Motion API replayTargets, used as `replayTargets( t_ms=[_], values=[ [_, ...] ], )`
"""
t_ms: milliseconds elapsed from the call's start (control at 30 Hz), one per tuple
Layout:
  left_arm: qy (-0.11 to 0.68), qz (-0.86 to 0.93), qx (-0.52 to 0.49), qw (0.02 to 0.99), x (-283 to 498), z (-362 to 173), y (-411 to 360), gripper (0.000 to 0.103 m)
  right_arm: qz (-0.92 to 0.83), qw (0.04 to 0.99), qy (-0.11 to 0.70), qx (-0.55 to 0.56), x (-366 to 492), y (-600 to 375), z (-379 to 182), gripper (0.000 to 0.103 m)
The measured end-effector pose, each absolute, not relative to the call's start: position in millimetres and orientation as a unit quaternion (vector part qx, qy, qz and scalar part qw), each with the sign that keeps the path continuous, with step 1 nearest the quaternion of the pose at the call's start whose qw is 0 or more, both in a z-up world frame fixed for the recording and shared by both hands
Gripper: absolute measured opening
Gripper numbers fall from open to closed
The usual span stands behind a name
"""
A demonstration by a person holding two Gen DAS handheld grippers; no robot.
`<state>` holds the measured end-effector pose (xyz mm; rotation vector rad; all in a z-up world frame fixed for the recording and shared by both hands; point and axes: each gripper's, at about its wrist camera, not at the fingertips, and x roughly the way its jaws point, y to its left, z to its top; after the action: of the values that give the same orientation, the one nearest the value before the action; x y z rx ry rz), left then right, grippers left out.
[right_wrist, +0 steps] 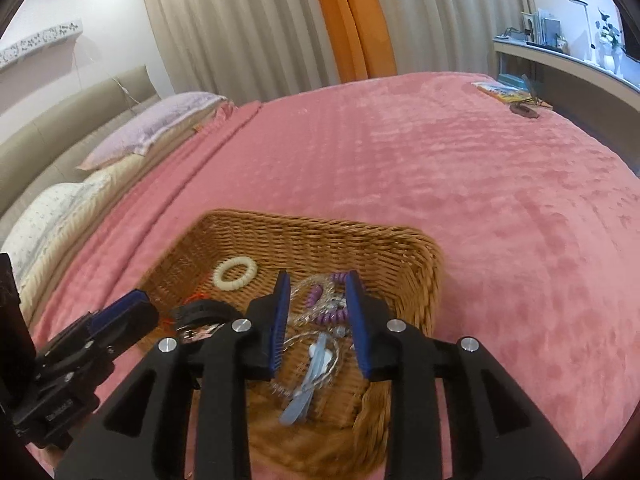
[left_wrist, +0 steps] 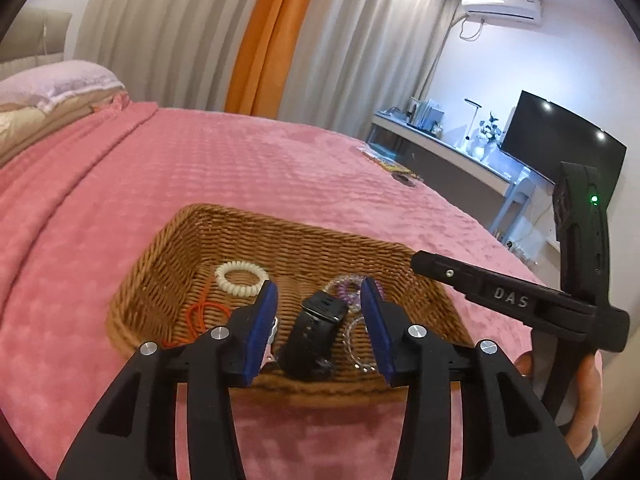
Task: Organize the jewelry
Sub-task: 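Carry the keychain and bracelet into the basket and release both, then grasp the small ring with the left tool while the right tool grasps the silver hair clip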
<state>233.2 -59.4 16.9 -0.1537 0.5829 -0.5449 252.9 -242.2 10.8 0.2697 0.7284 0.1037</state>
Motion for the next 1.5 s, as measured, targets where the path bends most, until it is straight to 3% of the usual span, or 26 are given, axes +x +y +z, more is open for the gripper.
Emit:
replayTargets(
  t_ms=[367,500,767,967,1000,1100,1167,1233,1300,1500],
  values=[
    [0.284,-0.303,-0.107,0.903,138,32,-46,0.042,0.076,0.937,0.331,0.081,131,-219,47,0.031],
    [0.295,-0.281,-0.104,0.907,102,21,-40,0.042,0.093,0.932,0.344,0.069,81,-206,36,0.052],
    [0.345,-0.199,-0.046,0.916,65,-26,-36,0.046,0.145,0.902,0.405,0.015,25,-165,-18,0.052],
    [0.381,-0.198,-0.06,0.901,74,-48,-29,0.046,0.157,0.885,0.435,-0.047,9,-139,-41,0.051],
    [0.391,-0.2,-0.063,0.896,77,-52,-28,0.046,0.157,0.883,0.439,-0.053,9,-137,-43,0.051],
    [0.39,-0.204,-0.063,0.896,75,-54,-28,0.046,0.154,0.875,0.457,-0.046,12,-139,-51,0.036],
    [0.393,-0.206,-0.054,0.895,74,-54,-32,0.046,0.155,0.871,0.465,-0.04,12,-142,-57,0.034],
    [0.416,-0.213,-0.051,0.883,77,-57,-39,0.046,0.147,0.87,0.468,-0.049,13,-143,-56,0.02],
    [0.425,-0.21,-0.027,0.88,78,-57,-48,0.046,0.139,0.87,0.47,-0.051,17,-148,-54,0.015],
    [0.43,-0.194,-0.007,0.882,97,-54,-62,0.046,0.107,0.877,0.467,-0.033,38,-175,-52,0.014]
  ],
)
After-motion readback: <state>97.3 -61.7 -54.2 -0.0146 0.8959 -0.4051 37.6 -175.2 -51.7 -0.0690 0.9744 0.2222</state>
